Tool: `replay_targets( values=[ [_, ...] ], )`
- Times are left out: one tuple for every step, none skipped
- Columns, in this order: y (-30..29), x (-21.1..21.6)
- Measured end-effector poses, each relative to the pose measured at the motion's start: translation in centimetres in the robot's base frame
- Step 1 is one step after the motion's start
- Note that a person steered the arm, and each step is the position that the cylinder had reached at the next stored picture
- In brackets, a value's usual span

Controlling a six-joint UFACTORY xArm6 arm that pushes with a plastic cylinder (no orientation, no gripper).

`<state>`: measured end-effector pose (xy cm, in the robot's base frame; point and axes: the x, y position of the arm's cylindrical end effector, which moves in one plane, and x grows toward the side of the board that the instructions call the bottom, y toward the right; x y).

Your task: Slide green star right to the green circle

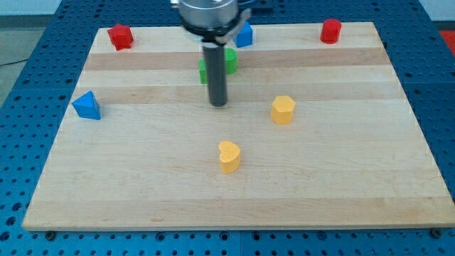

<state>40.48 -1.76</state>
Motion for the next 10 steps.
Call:
replay_targets(
  values=[
    [1.2, -0.4],
    [1.2, -0.8],
    [1.2, -0.8],
    [1.2, -0.9],
    [1.2, -0.9],
    [1.2, -1.2],
    [1.2, -2.1],
    [1.2, -2.5],
    [1.2, -3.0],
    [-0.8, -3.8]
  ],
)
